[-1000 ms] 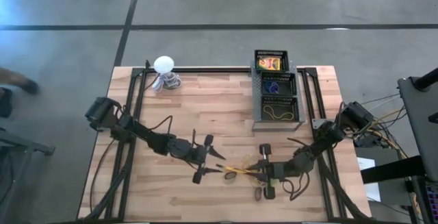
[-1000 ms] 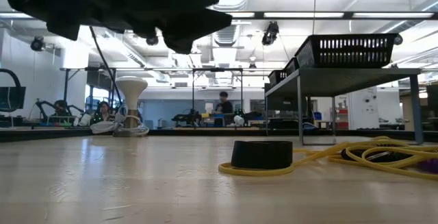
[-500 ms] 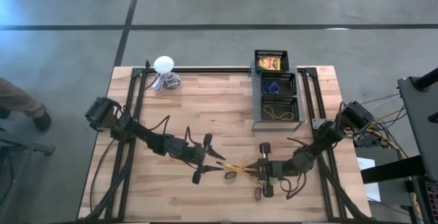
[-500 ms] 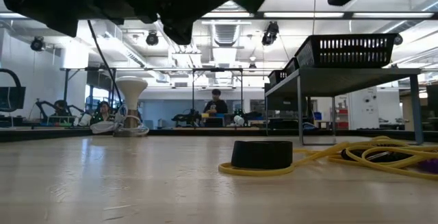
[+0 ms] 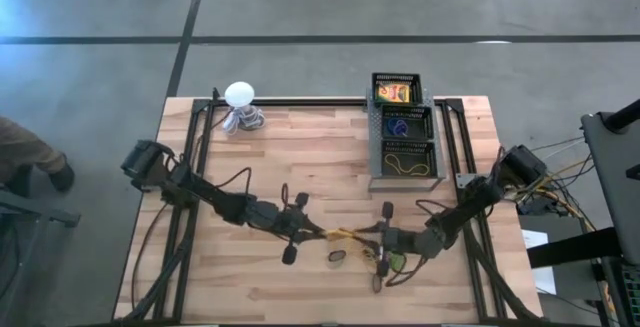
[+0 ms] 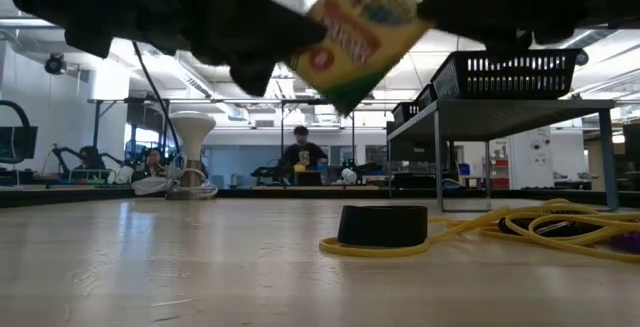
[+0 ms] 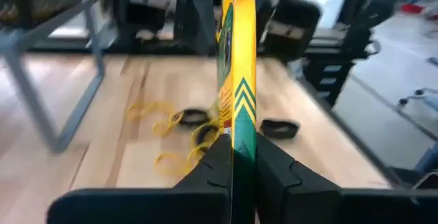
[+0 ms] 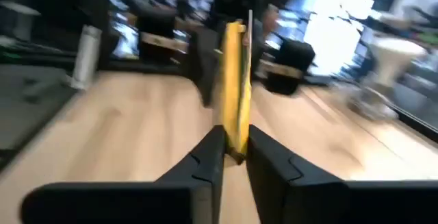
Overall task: Pick & Place Office Desk Supplies
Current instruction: Put the crayon box into the top black bin on the shelf
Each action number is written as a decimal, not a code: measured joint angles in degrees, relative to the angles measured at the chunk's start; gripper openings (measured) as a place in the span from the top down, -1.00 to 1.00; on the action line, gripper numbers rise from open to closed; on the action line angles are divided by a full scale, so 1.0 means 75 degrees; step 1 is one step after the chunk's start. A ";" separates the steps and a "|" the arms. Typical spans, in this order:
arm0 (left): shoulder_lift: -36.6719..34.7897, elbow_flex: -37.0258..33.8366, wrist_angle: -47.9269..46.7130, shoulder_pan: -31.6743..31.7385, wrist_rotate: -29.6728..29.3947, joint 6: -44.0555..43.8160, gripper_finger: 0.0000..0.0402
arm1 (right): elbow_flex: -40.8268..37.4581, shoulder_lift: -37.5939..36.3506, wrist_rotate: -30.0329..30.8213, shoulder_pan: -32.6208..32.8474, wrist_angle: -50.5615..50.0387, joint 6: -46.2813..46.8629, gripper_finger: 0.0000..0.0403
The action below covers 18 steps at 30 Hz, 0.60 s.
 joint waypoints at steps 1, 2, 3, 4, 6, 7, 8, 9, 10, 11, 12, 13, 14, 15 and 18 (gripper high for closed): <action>-0.0119 0.0000 -0.0344 0.0028 -0.0044 -0.0097 0.83 | 0.0028 -0.0173 0.0150 0.0016 -0.0472 0.0262 0.64; -0.0205 0.0004 -0.0661 0.0064 -0.0094 -0.0186 0.81 | 0.0079 -0.0375 0.0247 0.0030 -0.1022 0.0634 0.58; -0.0278 0.0028 -0.0977 0.0098 -0.0138 -0.0276 0.80 | 0.0160 -0.0629 0.0270 0.0025 -0.1708 0.1076 0.51; -0.0369 0.0031 -0.1351 0.0124 -0.0173 -0.0336 0.79 | 0.0284 -0.0894 0.0267 0.0024 -0.2579 0.1548 0.45; -0.0498 0.0020 -0.1937 0.0201 -0.0255 -0.0456 0.79 | 0.0690 -0.1299 0.0126 -0.0041 -0.4483 0.2589 0.31; -0.0541 0.0023 -0.2129 0.0238 -0.0284 -0.0506 0.79 | 0.0919 -0.1428 0.0054 -0.0066 -0.5472 0.3031 0.25; -0.0563 0.0020 -0.2310 0.0262 -0.0321 -0.0533 0.79 | 0.1184 -0.1472 0.0052 -0.0115 -0.6389 0.3426 0.18; -0.0561 0.0020 -0.2376 0.0277 -0.0329 -0.0556 0.79 | 0.1466 -0.1473 0.0036 -0.0169 -0.7034 0.3745 0.12; -0.0551 0.0016 -0.2412 0.0287 -0.0327 -0.0561 0.79 | 0.1701 -0.1452 0.0010 -0.0217 -0.7485 0.3955 0.07; -0.0531 0.0012 -0.2420 0.0287 -0.0322 -0.0575 0.79 | 0.1867 -0.1389 0.0008 -0.0269 -0.7812 0.4083 0.02; -0.0531 0.0012 -0.2402 0.0287 -0.0298 -0.0580 0.79 | 0.2034 -0.1283 -0.0052 -0.0358 -0.7924 0.4142 -0.03; -0.0531 0.0012 -0.2399 0.0287 -0.0296 -0.0580 0.78 | 0.2175 -0.1152 -0.0281 -0.0435 -0.7884 0.4135 -0.07; -0.0531 0.0012 -0.2398 0.0288 -0.0297 -0.0580 0.78 | 0.2275 -0.1014 -0.0539 -0.0518 -0.7897 0.4061 -0.11; -0.0531 0.0012 -0.2388 0.0295 -0.0303 -0.0580 0.78 | 0.2372 -0.0857 -0.0792 -0.0619 -0.7949 0.3976 -0.15; -0.0531 -0.0003 -0.2388 0.0294 -0.0306 -0.0577 0.78 | 0.2747 -0.0335 -0.1076 -0.0867 -0.7901 0.3813 -0.23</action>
